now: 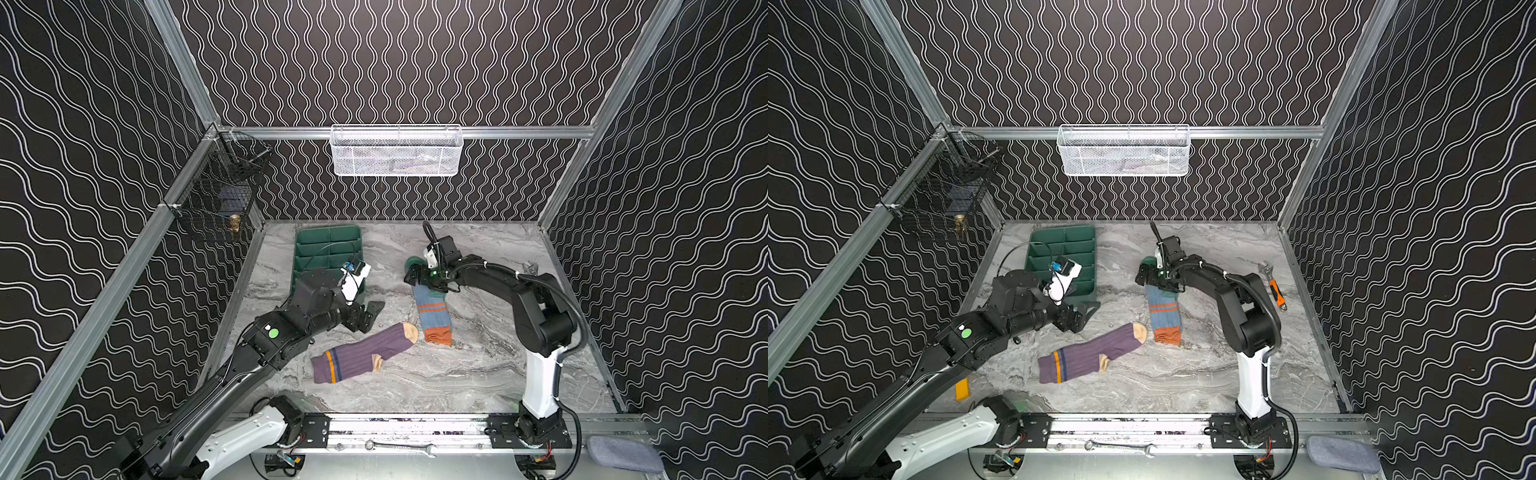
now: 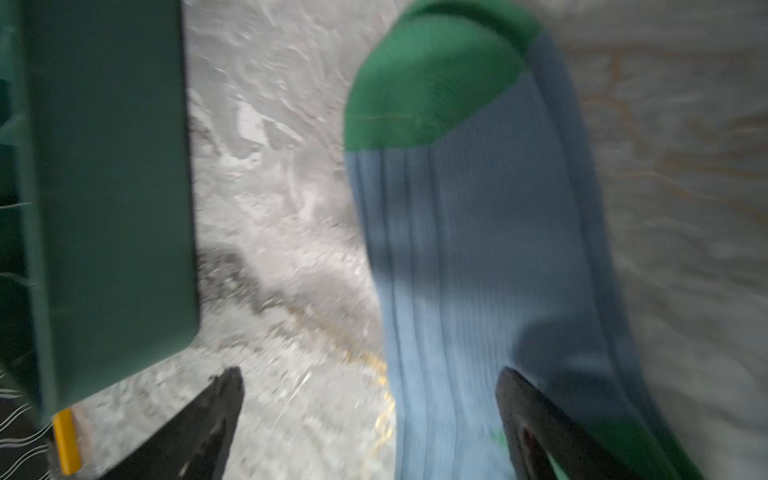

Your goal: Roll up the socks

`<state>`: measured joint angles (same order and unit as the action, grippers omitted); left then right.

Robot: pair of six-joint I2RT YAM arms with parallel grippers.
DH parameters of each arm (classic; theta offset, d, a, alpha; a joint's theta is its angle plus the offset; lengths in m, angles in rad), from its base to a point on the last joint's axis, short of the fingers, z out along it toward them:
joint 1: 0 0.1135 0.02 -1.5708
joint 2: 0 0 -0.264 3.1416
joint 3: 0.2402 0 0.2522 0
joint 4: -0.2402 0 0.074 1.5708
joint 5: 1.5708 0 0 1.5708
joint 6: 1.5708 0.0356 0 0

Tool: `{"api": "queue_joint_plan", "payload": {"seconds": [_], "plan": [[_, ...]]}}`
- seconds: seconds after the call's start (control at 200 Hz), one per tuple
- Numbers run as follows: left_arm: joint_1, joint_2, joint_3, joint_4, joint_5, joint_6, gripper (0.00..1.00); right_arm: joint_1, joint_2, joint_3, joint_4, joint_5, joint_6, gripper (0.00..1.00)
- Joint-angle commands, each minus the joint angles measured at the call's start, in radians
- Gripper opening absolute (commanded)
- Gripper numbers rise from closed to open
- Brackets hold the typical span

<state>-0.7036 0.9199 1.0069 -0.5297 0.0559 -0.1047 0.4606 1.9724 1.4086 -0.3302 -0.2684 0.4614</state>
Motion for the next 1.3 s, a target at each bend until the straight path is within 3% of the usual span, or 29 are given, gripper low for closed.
{"api": "queue_joint_plan", "payload": {"seconds": [0.0, 0.31, 0.395, 0.445, 0.52, 0.661, 0.871, 1.081, 1.296], "plan": [[-0.049, -0.003, -0.022, 0.070, 0.007, 0.141, 0.92, -0.018, -0.175, -0.034, -0.062, -0.025, -0.033, 0.99], [-0.339, 0.110, -0.200, 0.313, -0.161, 0.495, 0.88, -0.198, -0.758, -0.430, -0.143, 0.006, 0.022, 1.00], [-0.389, 0.198, -0.195, 0.328, -0.269, 0.504, 0.88, -0.273, -0.844, -0.489, -0.212, 0.026, 0.057, 1.00], [-0.403, 0.287, -0.136, 0.260, -0.328, 0.485, 0.80, -0.308, -0.878, -0.507, -0.253, 0.053, 0.079, 1.00], [-0.422, 0.408, -0.083, 0.208, -0.350, 0.480, 0.80, -0.345, -0.917, -0.539, -0.272, 0.072, 0.113, 1.00], [-0.453, 0.524, -0.075, 0.278, -0.336, 0.466, 0.82, -0.409, -0.964, -0.601, -0.228, 0.014, 0.151, 1.00], [-0.453, 0.690, -0.004, 0.286, -0.300, 0.441, 0.80, -0.456, -0.948, -0.587, -0.239, -0.044, 0.111, 1.00], [-0.453, 0.800, 0.009, 0.376, -0.347, 0.417, 0.79, -0.461, -0.966, -0.596, -0.214, -0.070, 0.103, 1.00], [-0.450, 0.874, 0.030, 0.439, -0.316, 0.412, 0.78, -0.467, -0.973, -0.595, -0.216, -0.072, 0.095, 1.00]]}}
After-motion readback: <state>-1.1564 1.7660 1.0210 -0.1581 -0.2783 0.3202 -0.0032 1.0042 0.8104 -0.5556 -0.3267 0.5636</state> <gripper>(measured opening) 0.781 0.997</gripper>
